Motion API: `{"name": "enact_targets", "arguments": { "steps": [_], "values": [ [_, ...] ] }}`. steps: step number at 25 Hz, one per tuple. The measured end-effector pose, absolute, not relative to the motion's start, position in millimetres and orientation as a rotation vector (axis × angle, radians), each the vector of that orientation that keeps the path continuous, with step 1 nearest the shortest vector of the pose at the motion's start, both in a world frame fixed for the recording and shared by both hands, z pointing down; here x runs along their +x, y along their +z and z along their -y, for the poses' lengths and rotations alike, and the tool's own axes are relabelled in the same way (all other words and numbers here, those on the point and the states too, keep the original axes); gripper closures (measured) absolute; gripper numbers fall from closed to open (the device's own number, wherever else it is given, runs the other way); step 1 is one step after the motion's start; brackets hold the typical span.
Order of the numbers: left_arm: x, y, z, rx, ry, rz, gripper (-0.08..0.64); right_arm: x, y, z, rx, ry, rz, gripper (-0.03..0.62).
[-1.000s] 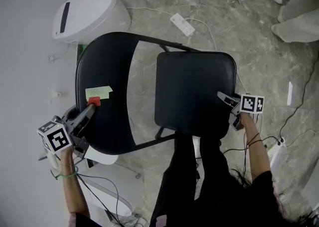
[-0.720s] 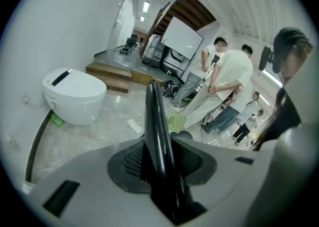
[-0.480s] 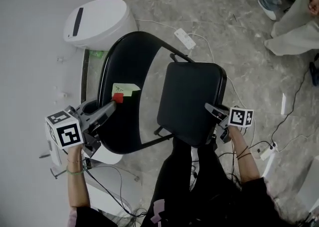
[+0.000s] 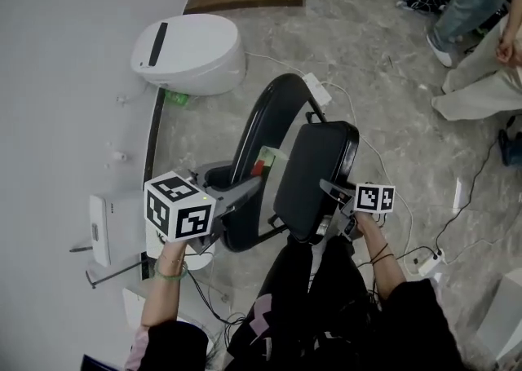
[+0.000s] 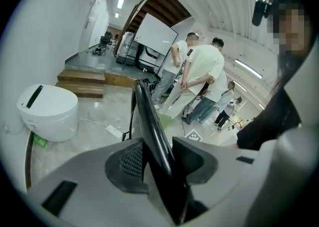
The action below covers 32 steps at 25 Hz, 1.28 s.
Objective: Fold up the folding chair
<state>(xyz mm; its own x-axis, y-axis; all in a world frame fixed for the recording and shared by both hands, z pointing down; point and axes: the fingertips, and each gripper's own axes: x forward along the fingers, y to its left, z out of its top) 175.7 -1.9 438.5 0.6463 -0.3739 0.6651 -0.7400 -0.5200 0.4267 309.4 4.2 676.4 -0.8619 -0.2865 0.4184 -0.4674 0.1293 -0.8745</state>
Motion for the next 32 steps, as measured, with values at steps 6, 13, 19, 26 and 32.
{"name": "enact_targets", "arguments": {
  "steps": [6, 13, 19, 26, 32],
  "values": [
    [170, 427, -3, 2.143, 0.696, 0.873, 0.425, 261, 657, 2, 0.766, 1.852, 2.209, 0.354],
    [166, 418, -1, 2.141, 0.723, 0.883, 0.425, 216, 648, 16, 0.782, 1.788, 2.164, 0.356],
    [137, 416, 6, 2.121, 0.719, 0.904, 0.426, 180, 645, 24, 0.788, 1.734, 2.131, 0.354],
    [97, 418, 19, 2.031, 0.643, 1.002, 0.428, 136, 642, 30, 0.690, 1.675, 2.121, 0.356],
    [51, 425, 40, 1.969, 0.587, 1.077, 0.458, 103, 648, 42, 0.534, 1.585, 2.095, 0.428]
  ]
}}
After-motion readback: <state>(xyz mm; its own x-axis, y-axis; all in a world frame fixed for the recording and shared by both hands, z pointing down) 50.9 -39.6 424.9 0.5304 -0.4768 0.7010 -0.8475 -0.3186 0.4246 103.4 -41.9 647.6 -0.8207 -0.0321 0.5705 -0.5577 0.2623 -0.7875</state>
